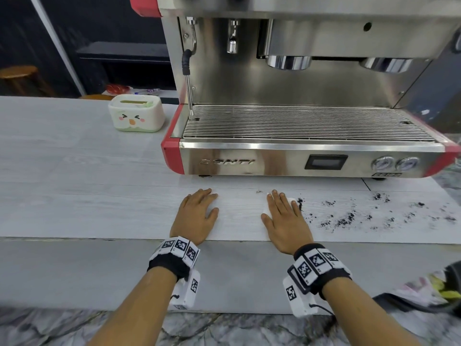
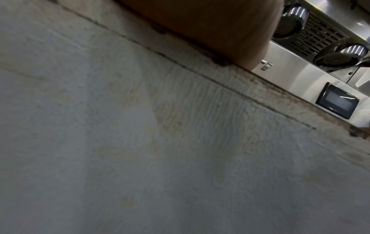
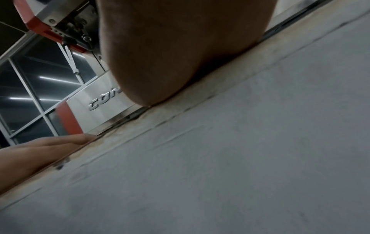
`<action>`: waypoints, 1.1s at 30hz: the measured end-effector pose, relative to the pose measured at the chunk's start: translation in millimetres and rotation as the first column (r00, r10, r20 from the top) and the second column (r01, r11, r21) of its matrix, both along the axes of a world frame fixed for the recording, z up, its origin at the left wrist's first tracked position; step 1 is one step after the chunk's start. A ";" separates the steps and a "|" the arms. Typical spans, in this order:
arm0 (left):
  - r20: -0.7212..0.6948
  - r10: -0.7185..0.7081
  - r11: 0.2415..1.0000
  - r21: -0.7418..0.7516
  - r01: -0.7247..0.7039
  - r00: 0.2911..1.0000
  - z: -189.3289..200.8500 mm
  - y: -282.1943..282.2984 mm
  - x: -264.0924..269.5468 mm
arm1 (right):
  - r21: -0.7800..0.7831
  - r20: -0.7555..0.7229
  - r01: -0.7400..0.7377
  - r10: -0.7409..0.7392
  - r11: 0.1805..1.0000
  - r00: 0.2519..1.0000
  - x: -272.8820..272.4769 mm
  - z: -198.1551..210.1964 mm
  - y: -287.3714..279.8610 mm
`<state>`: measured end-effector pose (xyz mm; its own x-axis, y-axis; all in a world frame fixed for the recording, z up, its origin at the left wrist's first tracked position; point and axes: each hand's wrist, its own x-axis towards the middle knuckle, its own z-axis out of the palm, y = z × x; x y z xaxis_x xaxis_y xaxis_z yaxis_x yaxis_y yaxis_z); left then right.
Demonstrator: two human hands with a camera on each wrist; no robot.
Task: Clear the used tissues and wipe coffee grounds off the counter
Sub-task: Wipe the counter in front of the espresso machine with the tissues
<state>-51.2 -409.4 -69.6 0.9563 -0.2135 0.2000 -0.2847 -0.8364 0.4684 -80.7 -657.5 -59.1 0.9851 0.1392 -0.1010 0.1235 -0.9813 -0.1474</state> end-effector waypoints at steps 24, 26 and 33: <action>0.038 0.043 0.999 -0.015 -0.042 0.998 -1.9 -0.3 3.7 | 0.118 0.005 -0.113 0.113 0.987 0.994 44.4 2.3 82.8; 0.044 0.049 0.999 -0.026 -0.048 0.998 -2.9 0.0 4.7 | 0.100 0.009 -0.127 0.126 0.987 0.992 46.5 1.1 80.2; 0.033 0.046 0.998 -0.043 -0.045 0.998 0.2 -1.0 2.8 | 0.051 0.019 -0.056 0.055 0.997 0.998 56.8 2.0 50.3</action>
<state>-48.4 -410.4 -69.4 0.9572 -0.1604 0.2409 -0.2632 -0.8284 0.4943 -23.9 -607.3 -57.1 0.9772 0.1985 -0.0749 0.1808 -0.9639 -0.1952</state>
